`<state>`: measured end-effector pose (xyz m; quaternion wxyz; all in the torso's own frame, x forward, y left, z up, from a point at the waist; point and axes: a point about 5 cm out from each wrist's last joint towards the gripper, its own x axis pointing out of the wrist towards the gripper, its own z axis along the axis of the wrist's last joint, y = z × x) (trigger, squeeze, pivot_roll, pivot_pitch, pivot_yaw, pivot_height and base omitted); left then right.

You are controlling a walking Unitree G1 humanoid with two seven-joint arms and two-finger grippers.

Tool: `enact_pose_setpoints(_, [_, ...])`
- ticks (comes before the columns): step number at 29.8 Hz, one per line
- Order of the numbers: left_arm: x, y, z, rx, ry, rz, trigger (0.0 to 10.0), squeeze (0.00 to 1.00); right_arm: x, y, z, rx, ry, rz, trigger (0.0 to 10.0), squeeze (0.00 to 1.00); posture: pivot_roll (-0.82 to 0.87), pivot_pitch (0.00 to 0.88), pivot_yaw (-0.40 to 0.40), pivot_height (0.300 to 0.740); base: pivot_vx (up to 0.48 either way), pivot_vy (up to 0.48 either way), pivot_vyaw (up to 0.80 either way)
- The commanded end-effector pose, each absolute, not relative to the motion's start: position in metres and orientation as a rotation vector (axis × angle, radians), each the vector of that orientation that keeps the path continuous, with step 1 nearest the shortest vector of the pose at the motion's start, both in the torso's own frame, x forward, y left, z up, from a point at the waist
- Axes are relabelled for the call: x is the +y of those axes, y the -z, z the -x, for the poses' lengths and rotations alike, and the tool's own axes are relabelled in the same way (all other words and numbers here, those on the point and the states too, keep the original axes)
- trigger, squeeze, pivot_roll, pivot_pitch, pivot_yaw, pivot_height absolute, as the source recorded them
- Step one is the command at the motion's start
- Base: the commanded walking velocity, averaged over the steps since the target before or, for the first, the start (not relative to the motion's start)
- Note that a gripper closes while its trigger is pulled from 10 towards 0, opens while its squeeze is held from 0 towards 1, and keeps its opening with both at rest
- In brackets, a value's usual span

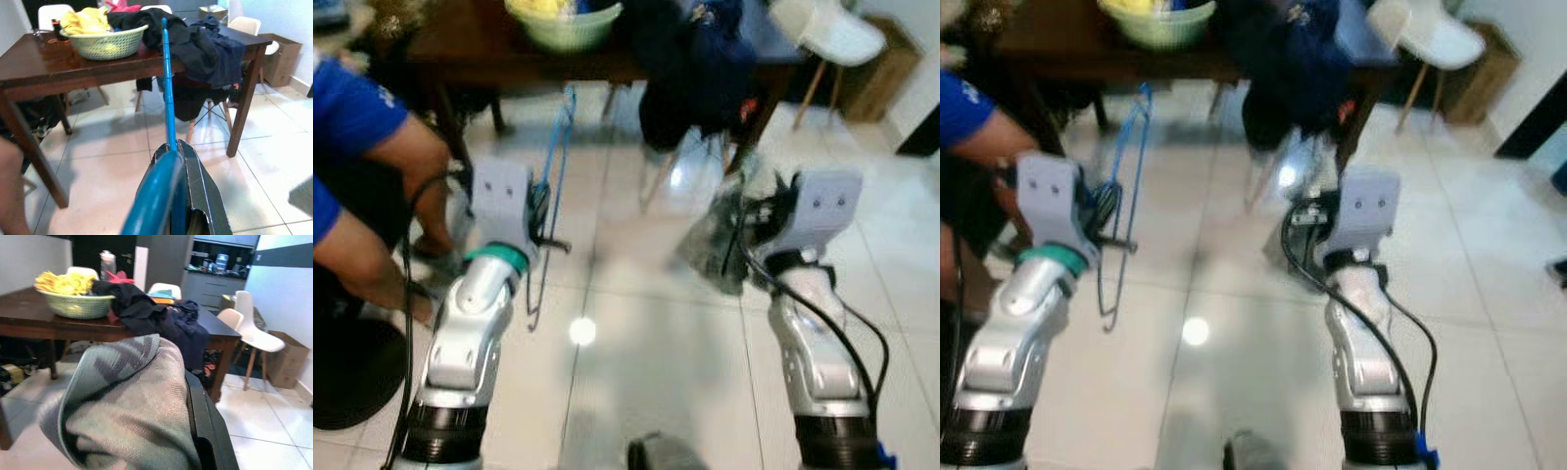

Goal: Hang hanger

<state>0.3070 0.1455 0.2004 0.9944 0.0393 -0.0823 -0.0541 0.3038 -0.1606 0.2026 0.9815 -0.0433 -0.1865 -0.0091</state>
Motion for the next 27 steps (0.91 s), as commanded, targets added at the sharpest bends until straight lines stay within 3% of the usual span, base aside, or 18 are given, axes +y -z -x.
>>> enact_pose_setpoints(1, [0.145, -0.196, -0.306, -0.146, 0.107, -0.074, 10.0, 0.00, -0.163, -0.200, -0.305, -0.355, 0.029, 0.094, 10.0, 0.00, -0.06, 0.098, 0.044, 0.740, 0.428, 0.000, -0.80])
enact_pose_setpoints(13, [0.144, -0.195, -0.306, -0.141, 0.111, -0.075, 10.0, 0.00, -0.167, -0.199, -0.305, -0.345, 0.048, 0.088, 10.0, 0.00, -0.06, 0.101, 0.043, 0.740, 0.423, 0.000, -0.71])
enact_pose_setpoints(24, [0.147, -0.204, -0.305, -0.187, 0.102, -0.130, 10.0, 0.00, -0.164, -0.210, -0.305, -0.398, 0.019, 0.102, 10.0, 0.00, -0.05, 0.101, 0.042, 0.740, 0.421, 0.000, 0.00])
enact_pose_setpoints(27, [0.153, -0.219, -0.305, -0.260, 0.061, -0.179, 10.0, 0.00, -0.155, -0.225, -0.305, -0.457, -0.074, 0.106, 10.0, 0.00, -0.04, 0.098, 0.037, 0.740, 0.421, 0.000, 0.00])
